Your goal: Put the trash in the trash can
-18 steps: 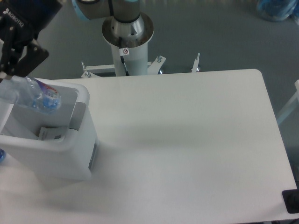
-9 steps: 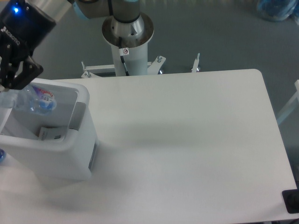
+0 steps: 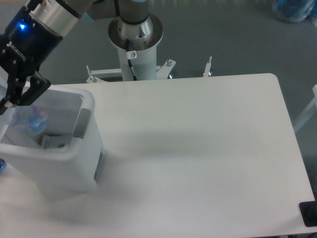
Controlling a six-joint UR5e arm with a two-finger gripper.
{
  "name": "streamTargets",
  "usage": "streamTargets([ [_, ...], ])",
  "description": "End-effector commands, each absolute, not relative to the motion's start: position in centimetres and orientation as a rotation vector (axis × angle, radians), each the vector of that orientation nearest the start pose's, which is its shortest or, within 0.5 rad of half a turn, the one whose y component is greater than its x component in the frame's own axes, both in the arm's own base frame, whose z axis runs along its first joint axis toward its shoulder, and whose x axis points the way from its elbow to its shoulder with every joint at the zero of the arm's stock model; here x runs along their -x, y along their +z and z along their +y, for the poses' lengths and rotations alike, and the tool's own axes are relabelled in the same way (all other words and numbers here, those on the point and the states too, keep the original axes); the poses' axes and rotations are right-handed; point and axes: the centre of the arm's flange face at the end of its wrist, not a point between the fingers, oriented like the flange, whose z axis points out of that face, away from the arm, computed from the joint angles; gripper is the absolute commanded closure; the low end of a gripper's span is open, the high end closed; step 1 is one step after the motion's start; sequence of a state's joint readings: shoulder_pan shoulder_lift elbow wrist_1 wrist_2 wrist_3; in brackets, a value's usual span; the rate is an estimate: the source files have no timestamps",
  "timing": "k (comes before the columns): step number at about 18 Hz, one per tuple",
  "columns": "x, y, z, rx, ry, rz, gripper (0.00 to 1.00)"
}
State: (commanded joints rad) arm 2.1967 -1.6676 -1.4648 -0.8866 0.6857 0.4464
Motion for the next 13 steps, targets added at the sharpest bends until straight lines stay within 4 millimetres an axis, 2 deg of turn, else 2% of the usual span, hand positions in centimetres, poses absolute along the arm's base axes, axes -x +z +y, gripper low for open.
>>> streamTargets([
  [4,14.8,61.3,55.3,2.097,-0.445,0.163,0.01],
  [6,15.8,62.1,54.1,2.090,-0.420,0.138,0.00],
  [8,18.9,62.4,52.7,2.084,-0.378,0.078,0.00],
  [10,22.9,62.1,51.1,2.083,-0.330,0.009,0.00],
  [13,27.3,61.4,49.0,2.091,-0.271,-0.081,0.00],
])
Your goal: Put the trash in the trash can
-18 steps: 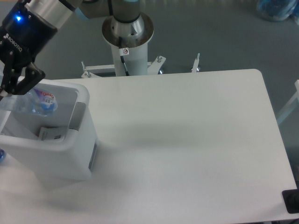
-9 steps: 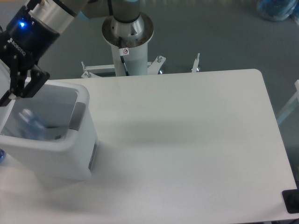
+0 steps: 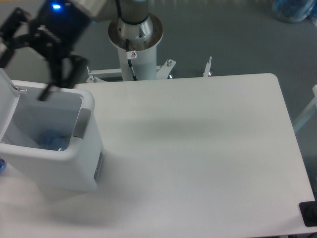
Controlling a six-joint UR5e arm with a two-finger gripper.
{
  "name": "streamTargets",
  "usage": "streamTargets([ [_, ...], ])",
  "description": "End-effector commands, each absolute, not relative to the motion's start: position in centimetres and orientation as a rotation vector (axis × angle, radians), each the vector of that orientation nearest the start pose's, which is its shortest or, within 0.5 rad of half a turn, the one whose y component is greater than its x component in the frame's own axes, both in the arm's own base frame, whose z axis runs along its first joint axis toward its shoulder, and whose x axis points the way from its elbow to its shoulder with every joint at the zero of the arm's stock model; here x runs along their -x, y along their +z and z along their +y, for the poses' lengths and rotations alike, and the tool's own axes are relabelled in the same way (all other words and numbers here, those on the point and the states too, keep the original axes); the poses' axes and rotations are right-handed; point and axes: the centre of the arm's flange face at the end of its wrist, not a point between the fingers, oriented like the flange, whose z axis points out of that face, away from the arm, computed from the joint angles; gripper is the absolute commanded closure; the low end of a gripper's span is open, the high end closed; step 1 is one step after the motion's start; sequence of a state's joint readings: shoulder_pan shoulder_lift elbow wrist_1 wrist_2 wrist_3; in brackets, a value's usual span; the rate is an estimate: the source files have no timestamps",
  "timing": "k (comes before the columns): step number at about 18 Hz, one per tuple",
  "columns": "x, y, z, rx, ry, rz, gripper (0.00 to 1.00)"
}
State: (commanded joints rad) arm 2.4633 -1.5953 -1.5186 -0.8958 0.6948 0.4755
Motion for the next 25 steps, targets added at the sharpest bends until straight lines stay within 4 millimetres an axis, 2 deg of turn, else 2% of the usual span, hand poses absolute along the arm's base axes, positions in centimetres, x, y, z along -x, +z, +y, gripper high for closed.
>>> streamTargets([
  [4,35.3,59.7,44.2,2.088,-0.200,-0.266,0.00],
  [8,40.6,58.5,40.6,2.093,-0.124,-0.361,0.00],
  [10,44.3,56.1,39.1,2.162,-0.040,-0.392,0.00],
  [14,49.1,51.3,37.6,2.345,0.101,-0.394,0.00],
  [17,51.2,47.5,36.5,2.519,0.187,-0.323,0.00],
  [20,52.7,44.4,36.2,2.635,0.229,-0.252,0.00],
  [21,52.9,44.1,36.1,2.655,0.240,-0.239,0.00],
  [22,53.2,42.6,35.2,2.778,0.320,-0.162,0.00],
  [23,53.2,42.3,35.1,2.805,0.332,-0.155,0.00],
  [25,53.1,39.9,34.4,2.882,0.317,-0.153,0.00],
])
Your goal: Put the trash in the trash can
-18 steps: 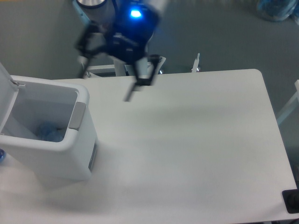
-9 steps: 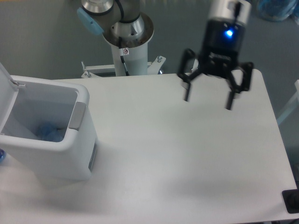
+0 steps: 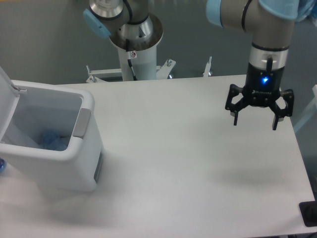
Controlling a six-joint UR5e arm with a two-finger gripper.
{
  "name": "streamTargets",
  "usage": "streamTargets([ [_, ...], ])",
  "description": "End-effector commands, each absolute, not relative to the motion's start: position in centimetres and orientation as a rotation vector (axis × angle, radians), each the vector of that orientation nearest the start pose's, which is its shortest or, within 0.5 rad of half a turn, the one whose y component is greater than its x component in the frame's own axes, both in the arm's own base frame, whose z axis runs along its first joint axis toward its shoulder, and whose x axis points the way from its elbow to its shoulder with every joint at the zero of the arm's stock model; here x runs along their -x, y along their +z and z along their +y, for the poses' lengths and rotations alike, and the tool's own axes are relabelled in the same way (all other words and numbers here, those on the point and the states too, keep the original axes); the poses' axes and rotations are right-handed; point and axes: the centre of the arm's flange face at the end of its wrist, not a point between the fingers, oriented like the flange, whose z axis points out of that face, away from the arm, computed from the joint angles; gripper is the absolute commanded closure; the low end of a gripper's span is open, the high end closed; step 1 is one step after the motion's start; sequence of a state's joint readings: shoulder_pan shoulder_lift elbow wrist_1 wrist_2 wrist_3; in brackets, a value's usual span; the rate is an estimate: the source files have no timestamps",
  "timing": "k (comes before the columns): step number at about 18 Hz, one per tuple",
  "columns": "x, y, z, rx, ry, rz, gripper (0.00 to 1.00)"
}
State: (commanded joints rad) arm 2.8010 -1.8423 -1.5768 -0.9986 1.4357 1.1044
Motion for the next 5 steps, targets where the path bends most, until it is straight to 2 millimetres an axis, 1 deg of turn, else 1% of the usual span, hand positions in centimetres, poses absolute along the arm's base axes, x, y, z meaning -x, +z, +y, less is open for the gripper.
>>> streamTargets([
  [3,52.3,37.9,34.0,2.909,0.274,-0.089,0.00],
  [5,52.2,37.6,34.0,2.917,0.270,-0.034,0.00],
])
